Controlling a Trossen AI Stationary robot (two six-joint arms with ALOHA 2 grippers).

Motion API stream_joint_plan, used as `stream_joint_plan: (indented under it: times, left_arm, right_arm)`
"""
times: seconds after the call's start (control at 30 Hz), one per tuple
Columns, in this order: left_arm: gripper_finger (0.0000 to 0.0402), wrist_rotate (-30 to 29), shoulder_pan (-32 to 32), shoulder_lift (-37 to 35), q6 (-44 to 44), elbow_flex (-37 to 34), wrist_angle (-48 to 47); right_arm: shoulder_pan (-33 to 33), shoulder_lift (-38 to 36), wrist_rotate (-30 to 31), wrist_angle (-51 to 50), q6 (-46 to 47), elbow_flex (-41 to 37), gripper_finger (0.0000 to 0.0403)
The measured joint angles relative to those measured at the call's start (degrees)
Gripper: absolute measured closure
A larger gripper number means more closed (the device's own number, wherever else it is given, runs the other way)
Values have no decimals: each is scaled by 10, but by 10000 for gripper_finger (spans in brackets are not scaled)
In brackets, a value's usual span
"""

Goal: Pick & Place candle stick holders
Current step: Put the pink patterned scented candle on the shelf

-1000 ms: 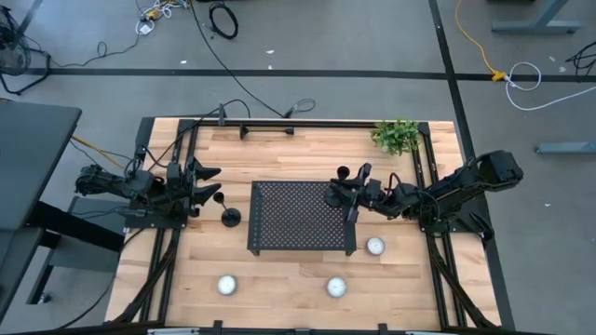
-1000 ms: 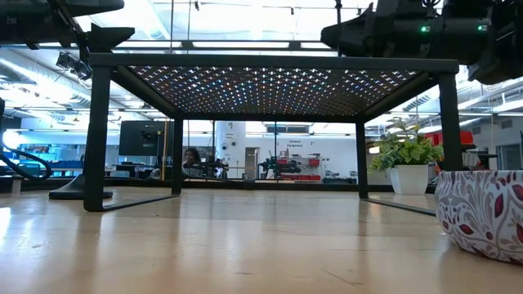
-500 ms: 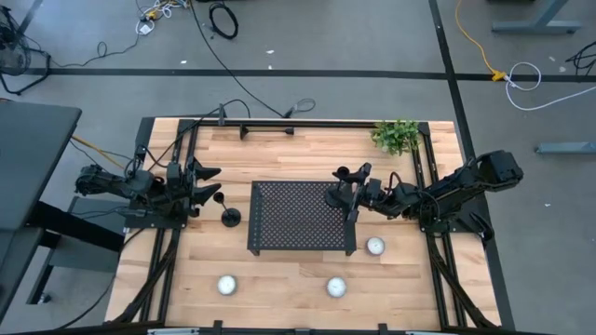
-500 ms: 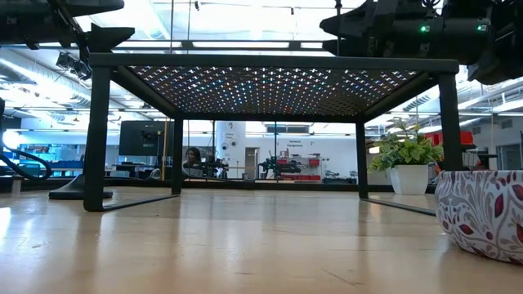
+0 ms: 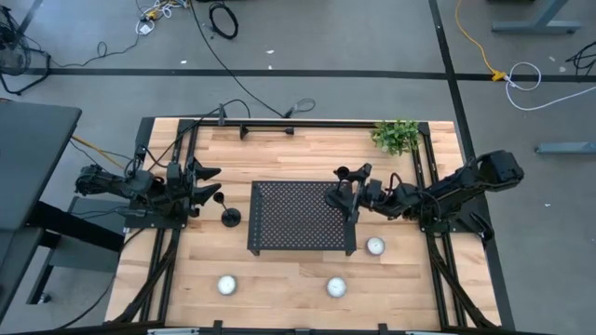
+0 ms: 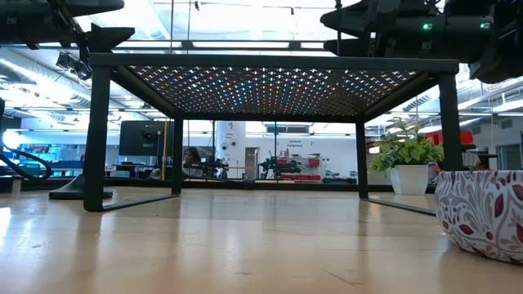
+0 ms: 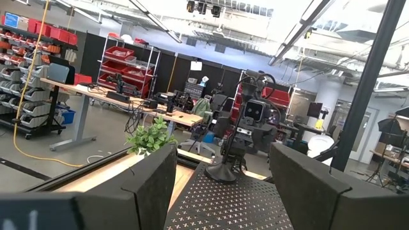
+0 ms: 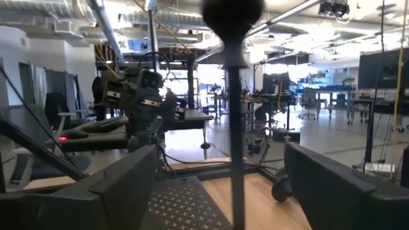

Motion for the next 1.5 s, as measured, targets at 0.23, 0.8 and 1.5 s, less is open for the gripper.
stream_joint_plan:
  times: [0.23,0.8,1.5]
  left_arm:
    - [149,0,0,0,0,0,0]
    - [149,0,0,0,0,0,0]
    - [149,0,0,0,0,0,0]
  right_arm:
    - [35,-34,71,-41,-28,0,70]
    - [144,-154,258,-242,-24,0,72]
    - [355,-189,435,-404,128,0,72]
